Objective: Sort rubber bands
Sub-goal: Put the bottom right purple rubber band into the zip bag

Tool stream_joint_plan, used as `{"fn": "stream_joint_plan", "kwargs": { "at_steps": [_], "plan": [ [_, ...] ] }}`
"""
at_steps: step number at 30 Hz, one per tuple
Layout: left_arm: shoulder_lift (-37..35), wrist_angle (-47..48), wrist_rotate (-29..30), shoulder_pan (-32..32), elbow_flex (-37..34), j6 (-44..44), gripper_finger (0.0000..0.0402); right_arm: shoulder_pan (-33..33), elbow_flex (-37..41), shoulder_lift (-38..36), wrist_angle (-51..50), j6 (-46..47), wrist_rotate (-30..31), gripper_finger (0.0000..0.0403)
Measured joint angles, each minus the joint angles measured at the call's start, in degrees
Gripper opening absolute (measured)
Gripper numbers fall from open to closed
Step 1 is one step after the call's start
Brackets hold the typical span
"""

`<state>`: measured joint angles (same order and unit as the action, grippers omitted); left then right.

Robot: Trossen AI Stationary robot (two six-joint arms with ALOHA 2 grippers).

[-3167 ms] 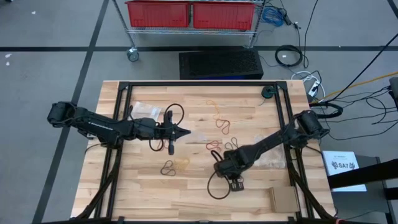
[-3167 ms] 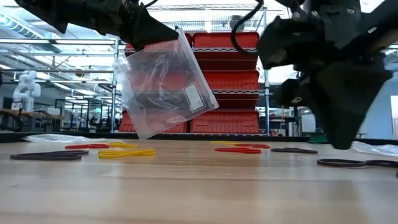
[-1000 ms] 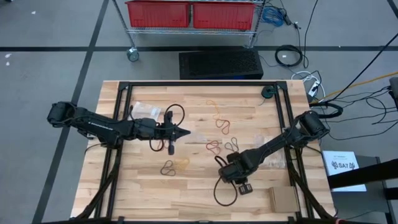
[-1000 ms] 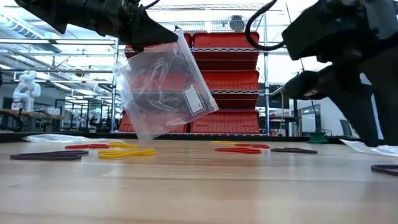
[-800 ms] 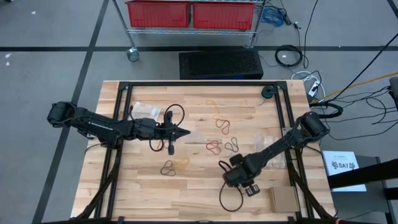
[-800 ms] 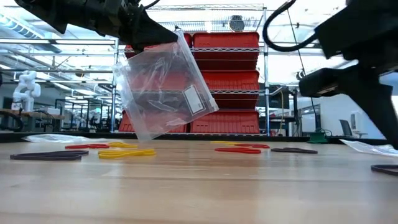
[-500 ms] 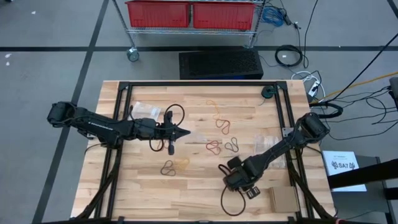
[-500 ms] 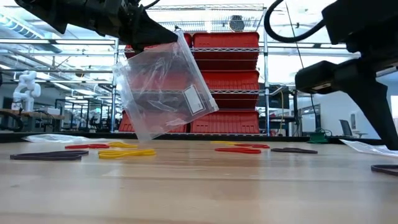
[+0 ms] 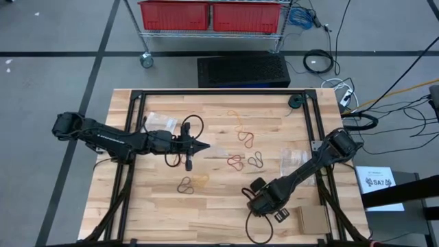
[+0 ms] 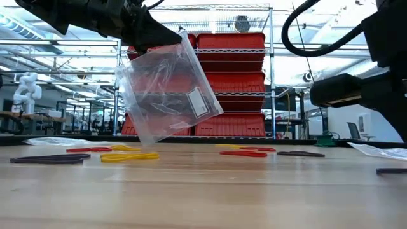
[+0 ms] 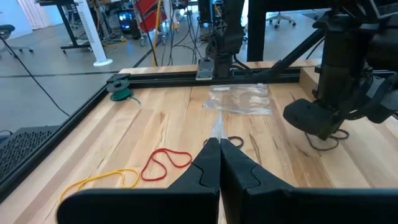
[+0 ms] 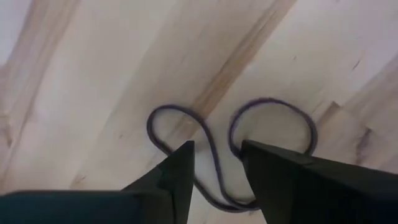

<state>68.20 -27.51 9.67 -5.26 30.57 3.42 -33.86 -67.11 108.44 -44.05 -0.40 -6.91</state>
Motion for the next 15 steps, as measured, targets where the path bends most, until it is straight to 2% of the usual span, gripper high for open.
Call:
{"fn": "stream_joint_plan", "kwargs": {
  "at_steps": [3,9,15],
  "plan": [
    [0.0,0.0,0.0,0.0,0.0,0.0,0.0000,0.0,0.0,0.5,0.4,-1.4,0.6,0.0095],
    [0.0,0.0,0.0,0.0,0.0,0.0,0.0000,0.0,0.1,0.6,1.3,-2.3,2.5,0.0012],
    [0.0,0.0,0.0,0.0,0.0,0.0,0.0000,0.6,0.2,0.6,1.3,0.0,3.6,0.0003]
  ]
}}
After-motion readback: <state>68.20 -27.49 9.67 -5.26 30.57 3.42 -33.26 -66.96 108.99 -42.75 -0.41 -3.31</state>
